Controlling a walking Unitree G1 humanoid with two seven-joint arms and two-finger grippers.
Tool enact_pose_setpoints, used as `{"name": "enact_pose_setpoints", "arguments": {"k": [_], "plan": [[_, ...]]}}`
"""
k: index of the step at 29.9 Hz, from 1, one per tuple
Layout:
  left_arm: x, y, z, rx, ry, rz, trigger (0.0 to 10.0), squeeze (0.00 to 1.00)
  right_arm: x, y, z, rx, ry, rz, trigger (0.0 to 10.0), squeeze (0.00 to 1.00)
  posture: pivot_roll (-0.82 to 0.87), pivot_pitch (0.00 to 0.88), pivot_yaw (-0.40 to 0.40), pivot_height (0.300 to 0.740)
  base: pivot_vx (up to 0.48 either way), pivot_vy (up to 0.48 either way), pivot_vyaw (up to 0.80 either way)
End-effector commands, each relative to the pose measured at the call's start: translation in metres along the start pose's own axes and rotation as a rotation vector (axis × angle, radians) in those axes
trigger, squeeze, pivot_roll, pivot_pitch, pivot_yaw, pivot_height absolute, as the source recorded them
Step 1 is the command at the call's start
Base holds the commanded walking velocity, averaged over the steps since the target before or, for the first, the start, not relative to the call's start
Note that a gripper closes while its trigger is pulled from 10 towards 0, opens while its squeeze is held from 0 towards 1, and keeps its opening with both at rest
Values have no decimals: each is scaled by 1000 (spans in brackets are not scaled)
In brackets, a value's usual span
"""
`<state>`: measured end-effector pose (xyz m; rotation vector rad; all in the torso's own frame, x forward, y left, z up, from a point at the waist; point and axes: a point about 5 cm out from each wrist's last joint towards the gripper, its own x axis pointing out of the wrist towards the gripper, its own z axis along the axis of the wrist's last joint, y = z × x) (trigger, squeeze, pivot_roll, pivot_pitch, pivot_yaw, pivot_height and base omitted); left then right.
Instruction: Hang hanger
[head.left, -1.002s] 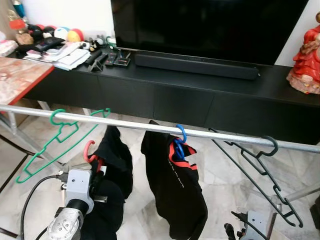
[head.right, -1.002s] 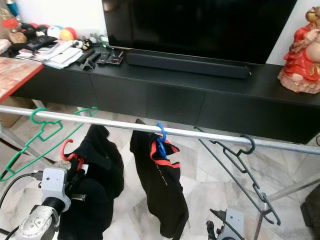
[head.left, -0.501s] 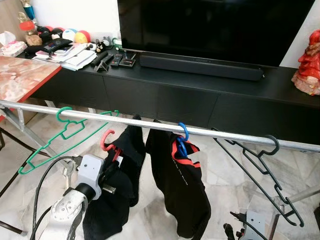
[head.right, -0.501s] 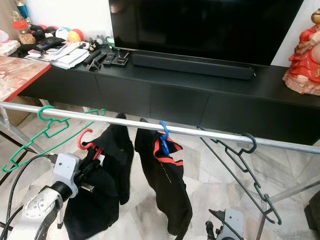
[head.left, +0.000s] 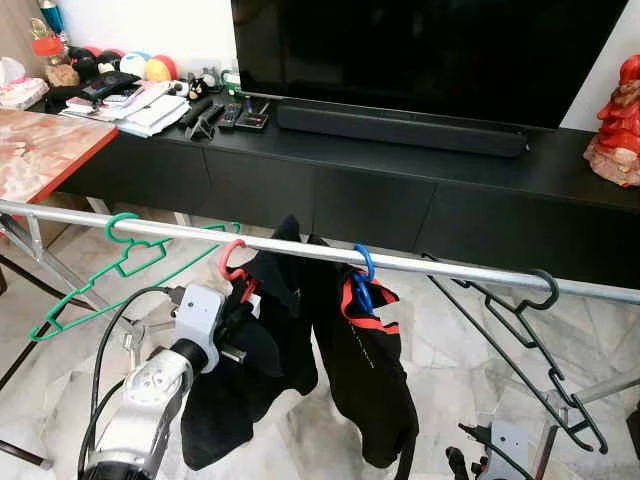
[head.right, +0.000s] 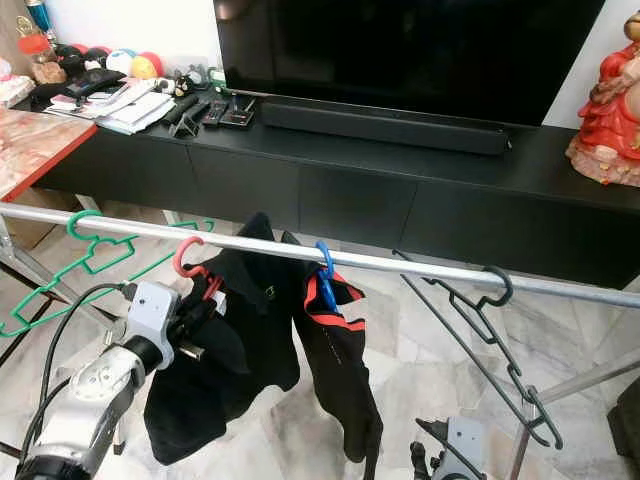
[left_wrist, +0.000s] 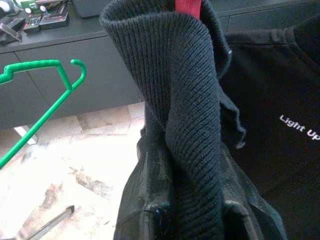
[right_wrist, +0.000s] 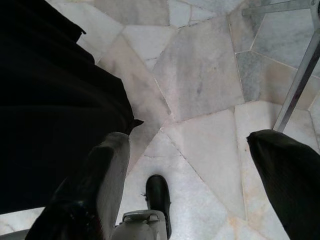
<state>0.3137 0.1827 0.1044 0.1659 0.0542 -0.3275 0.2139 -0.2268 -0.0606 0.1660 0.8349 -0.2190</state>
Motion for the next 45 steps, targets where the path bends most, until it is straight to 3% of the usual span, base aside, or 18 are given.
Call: {"name": "enact_pose_setpoints", "arguments": {"k": [1,13,16,24,37,38,40,41,45], "plan": [[5,4,10,-7,-34,16,10000,0,-1,-3,-5,-4,14,-8,10000,0,18,149,-17,740,0,0,0],[19,12,16,-20,-2,82,10000,0,-1,-2,-5,-12,17,-1,10000,0,13,157,-12,740,0,0,0],[21,15,12,-5,50,111,10000,0,-1,-2,-5,-11,18,0,10000,0,16,160,-11,740,0,0,0],[14,16,-16,-8,204,163,10000,0,-1,-2,-6,-15,22,4,10000,0,11,163,-9,740,0,0,0],[10,3,-24,-39,214,155,10000,0,-1,-3,-6,-17,24,5,10000,0,14,163,-8,740,0,0,0],[9,3,-23,-43,200,163,10000,596,-1,-3,-6,-17,24,6,10000,0,13,164,-8,740,0,0,0],[8,2,-21,-48,181,170,10000,596,-1,-3,-6,-17,24,6,10000,0,13,164,-8,740,0,0,0],[7,1,-20,-58,165,180,10000,804,-1,-3,-6,-17,25,5,10000,0,13,164,-8,740,0,0,0],[0,-2,-18,-80,113,227,10000,757,-1,-2,-7,-18,26,7,10000,0,13,161,-7,740,0,0,0]]}}
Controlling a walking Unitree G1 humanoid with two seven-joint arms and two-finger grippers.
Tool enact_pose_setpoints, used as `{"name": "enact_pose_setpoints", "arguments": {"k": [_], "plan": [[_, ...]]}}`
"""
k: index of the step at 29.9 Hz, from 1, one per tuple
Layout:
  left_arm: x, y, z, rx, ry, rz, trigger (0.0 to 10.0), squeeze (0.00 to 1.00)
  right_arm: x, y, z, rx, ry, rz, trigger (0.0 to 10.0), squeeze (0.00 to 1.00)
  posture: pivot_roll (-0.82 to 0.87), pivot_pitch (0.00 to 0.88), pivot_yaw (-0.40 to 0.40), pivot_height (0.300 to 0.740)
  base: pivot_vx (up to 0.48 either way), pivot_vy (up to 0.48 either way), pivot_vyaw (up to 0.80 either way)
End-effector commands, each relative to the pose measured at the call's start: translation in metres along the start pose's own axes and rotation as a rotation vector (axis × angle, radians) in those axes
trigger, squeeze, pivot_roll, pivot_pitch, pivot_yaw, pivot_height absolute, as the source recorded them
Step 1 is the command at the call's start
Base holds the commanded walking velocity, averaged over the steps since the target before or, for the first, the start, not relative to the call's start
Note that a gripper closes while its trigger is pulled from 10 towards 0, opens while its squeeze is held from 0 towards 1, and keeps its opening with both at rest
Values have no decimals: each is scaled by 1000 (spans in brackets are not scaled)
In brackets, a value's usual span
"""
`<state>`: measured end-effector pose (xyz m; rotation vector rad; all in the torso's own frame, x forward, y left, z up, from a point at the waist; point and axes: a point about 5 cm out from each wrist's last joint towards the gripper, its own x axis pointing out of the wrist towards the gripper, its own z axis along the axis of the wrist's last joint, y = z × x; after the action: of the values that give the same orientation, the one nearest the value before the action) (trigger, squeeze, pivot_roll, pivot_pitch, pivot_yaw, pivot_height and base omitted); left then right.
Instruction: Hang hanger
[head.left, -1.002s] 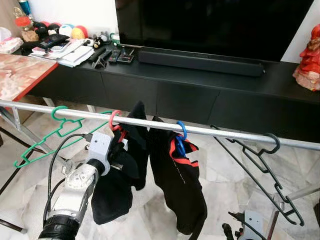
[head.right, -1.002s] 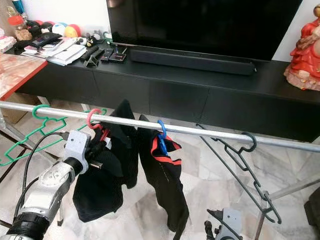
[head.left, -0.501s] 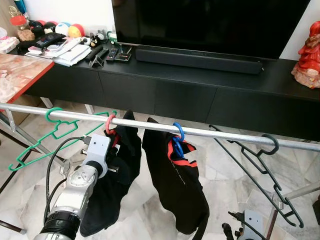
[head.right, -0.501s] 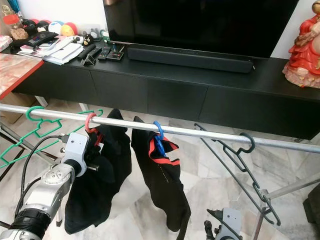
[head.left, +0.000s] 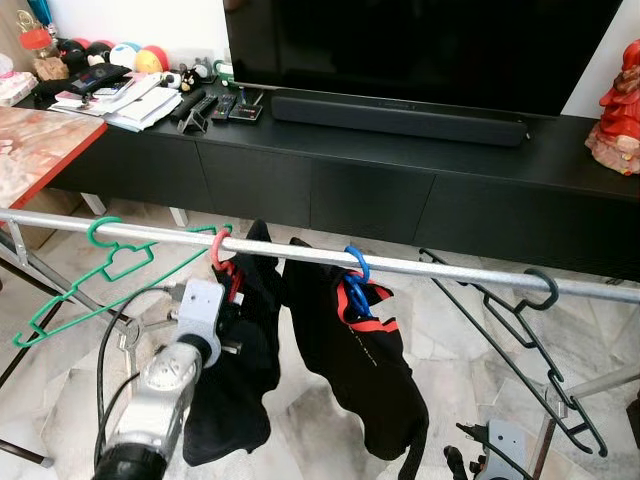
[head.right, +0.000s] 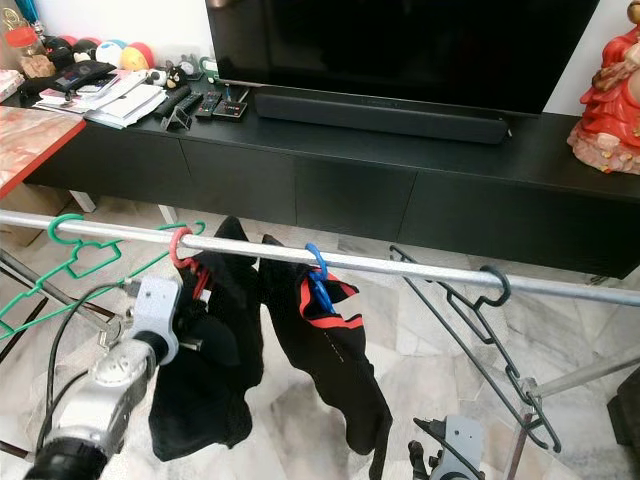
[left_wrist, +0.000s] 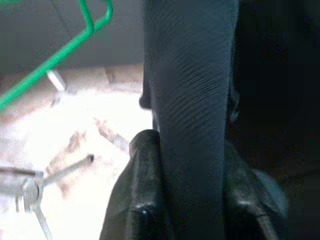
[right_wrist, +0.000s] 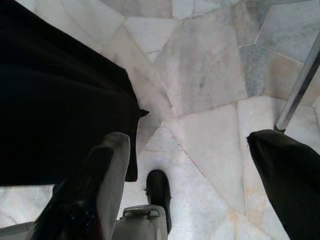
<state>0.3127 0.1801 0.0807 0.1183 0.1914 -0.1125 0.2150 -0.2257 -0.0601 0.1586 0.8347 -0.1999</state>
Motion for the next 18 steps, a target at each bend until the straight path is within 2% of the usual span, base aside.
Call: {"name": "enact_pose_setpoints", "arguments": {"k": [1,4,9,10,11,12,13,18], "plan": [[-5,5,7,-18,-55,35,10000,749,-2,-4,-8,-3,25,-7,10000,0,10,161,-6,740,0,0,0],[-17,6,12,-29,-125,61,10000,722,-2,-4,-8,-2,24,-9,10000,0,16,162,-8,740,0,0,0],[-34,10,17,-11,-176,103,10000,690,-2,-4,-8,-7,25,-7,10000,0,20,163,-8,740,0,0,0],[-40,10,19,-9,-198,113,10000,494,-2,-5,-8,-8,25,-7,10000,0,20,162,-8,740,0,0,0],[-40,10,19,-9,-198,113,10000,494,-2,-5,-8,-8,25,-7,10000,0,20,162,-8,740,0,0,0],[-46,10,21,-5,-213,121,10000,0,-2,-5,-8,-9,25,-6,10000,0,21,162,-8,740,0,0,0],[-57,8,21,-20,-237,126,10000,0,-2,-5,-7,-11,25,-8,10000,0,23,160,-9,740,0,0,0],[-66,6,17,-9,-240,133,10000,0,-2,-6,-7,-13,26,-10,10000,0,26,158,-7,740,0,0,0]]}}
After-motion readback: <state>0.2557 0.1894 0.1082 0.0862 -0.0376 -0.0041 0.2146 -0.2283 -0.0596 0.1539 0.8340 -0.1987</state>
